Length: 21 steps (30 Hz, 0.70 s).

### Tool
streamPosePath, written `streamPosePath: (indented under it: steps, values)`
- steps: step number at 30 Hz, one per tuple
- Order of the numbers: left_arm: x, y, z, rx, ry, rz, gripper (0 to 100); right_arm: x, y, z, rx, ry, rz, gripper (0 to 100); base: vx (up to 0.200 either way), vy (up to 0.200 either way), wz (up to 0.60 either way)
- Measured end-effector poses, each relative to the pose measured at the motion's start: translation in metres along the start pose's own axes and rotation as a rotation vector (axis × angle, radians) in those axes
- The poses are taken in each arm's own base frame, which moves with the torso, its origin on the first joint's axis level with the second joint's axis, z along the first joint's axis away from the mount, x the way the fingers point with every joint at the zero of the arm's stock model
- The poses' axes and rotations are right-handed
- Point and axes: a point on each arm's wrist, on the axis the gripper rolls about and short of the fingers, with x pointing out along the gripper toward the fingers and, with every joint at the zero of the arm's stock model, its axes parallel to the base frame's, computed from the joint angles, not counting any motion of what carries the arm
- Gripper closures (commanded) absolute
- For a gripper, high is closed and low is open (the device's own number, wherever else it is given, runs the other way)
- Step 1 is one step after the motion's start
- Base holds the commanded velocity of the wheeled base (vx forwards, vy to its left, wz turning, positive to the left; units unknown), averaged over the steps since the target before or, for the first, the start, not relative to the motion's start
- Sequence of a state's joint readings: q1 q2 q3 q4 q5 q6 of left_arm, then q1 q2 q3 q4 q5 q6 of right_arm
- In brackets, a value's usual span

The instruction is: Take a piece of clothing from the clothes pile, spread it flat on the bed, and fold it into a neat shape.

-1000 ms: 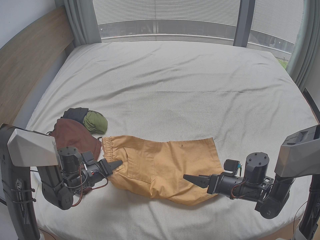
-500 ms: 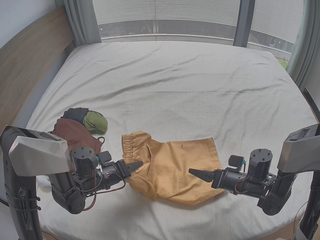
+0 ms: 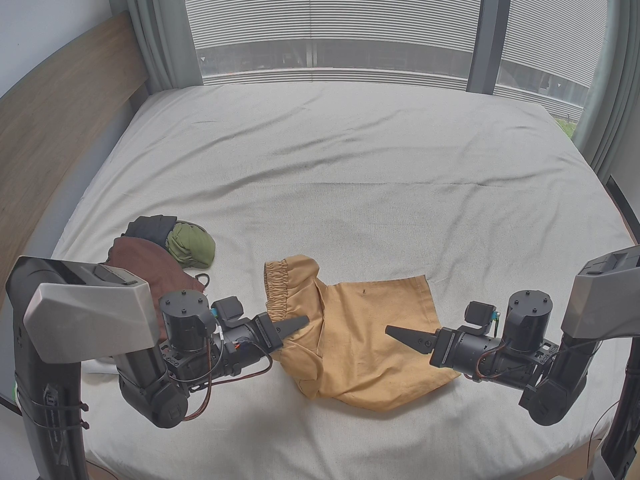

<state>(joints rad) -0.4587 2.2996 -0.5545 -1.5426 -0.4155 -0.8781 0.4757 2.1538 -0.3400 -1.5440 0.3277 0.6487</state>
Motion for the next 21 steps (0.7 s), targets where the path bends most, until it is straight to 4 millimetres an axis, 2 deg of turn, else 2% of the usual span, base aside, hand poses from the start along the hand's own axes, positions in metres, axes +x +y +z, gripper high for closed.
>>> streamPosePath:
  steps: [12, 21]
  values:
    - [0.022, -0.018, -0.006, 0.004, 0.012, -0.077, 100, -0.002, -0.001, 0.009, -0.003, -0.034, 0.001, 0, 0.0, 0.0, 0.0]
    - [0.04, -0.019, -0.015, 0.015, 0.033, -0.112, 100, -0.004, -0.007, 0.023, -0.003, -0.085, -0.009, 0, 0.0, 0.0, 0.0]
